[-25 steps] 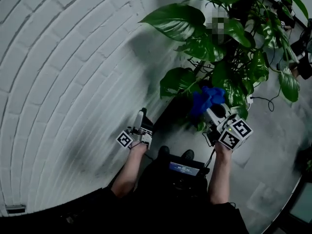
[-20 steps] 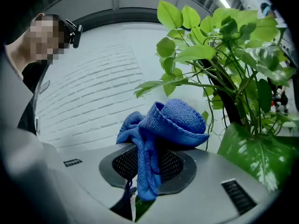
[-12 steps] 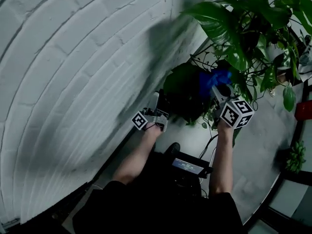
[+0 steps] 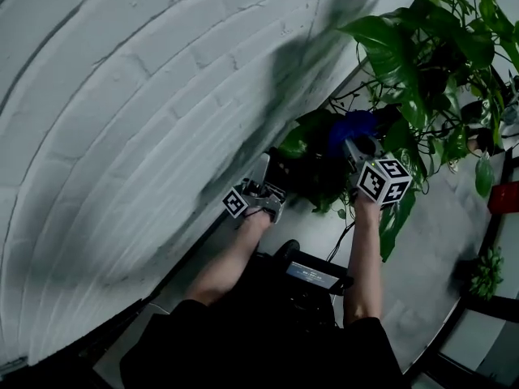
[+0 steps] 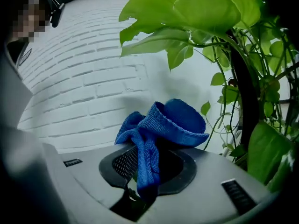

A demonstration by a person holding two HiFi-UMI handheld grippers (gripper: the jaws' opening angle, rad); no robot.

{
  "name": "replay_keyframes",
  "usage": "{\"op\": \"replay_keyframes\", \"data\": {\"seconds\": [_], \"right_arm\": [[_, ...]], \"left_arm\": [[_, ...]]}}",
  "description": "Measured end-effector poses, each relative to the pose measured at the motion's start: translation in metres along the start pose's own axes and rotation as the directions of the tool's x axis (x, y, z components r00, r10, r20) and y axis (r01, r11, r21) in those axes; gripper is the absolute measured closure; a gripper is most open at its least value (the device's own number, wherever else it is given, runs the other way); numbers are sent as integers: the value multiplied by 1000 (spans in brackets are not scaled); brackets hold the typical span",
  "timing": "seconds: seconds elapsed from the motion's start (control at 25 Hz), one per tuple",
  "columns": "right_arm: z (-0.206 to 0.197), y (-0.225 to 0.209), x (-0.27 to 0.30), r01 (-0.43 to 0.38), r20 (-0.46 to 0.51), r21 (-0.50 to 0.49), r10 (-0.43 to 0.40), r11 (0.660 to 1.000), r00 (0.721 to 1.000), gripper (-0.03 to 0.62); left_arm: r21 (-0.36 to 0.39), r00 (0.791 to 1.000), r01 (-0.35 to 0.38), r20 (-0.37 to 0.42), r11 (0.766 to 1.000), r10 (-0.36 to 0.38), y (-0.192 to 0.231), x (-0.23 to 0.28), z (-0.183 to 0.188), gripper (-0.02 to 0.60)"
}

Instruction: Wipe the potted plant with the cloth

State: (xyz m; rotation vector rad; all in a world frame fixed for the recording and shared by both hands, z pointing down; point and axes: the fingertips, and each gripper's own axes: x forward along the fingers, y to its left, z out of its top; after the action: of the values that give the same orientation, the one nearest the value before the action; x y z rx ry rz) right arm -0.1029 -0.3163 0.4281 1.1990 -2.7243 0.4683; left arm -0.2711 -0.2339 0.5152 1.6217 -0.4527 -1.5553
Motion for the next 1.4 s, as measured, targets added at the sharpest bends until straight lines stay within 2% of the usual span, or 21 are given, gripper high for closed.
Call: {"op": "replay_keyframes", "data": {"seconds": [0.08, 0.2, 0.32, 0.4, 0.48, 0.6, 0.72, 0.8, 0.92, 1.16, 1.4], "right_arm": [[-1, 2, -3, 6, 0, 0, -6, 1000, 1000, 487], [-1, -2, -8, 25, -2, -7, -25, 1000, 1000, 487], [3, -3, -14, 41, 13, -12, -41, 999, 999, 487], [5, 0, -19, 42, 19, -18, -41, 999, 999, 487], [4, 2, -21, 38, 16, -22, -38, 999, 999, 487], [4, -1, -14, 32, 6, -36, -31, 999, 999, 487], [2, 4, 2, 4, -11, -47, -5, 999, 1000, 487], [-7, 13, 8, -17, -34, -40, 16, 999, 999, 487], [-14, 25, 18, -61, -59, -29, 59, 998, 996, 487], [-33, 62, 30, -162, -92, 18, 163, 987, 982, 487], [-44, 118, 38, -304, -120, 35, 306, 952, 944, 487]], "left_arm": [[-5, 992, -122, 27, 992, 122, 28, -25, 5, 350], [23, 963, -271, 6, 962, 271, 63, -51, 2, 319], [32, 939, -340, -49, 940, 342, 88, -55, -7, 255], [1, 934, -351, -67, 936, 350, 98, -54, -14, 217], [-42, 951, -307, -57, 951, 304, 97, -47, -16, 199], [-55, 988, -154, -30, 986, 153, 77, -21, -8, 198], [-27, 998, -25, -55, 999, 23, 44, 6, -7, 218], [-21, 997, 29, -74, 999, -30, 21, 11, -11, 274], [-14, 990, 97, -98, 995, -98, -5, 20, -17, 307], [25, 967, 161, -205, 987, -153, -39, 24, -33, 307], [65, 946, 187, -282, 980, -161, -55, 24, -42, 307]]}}
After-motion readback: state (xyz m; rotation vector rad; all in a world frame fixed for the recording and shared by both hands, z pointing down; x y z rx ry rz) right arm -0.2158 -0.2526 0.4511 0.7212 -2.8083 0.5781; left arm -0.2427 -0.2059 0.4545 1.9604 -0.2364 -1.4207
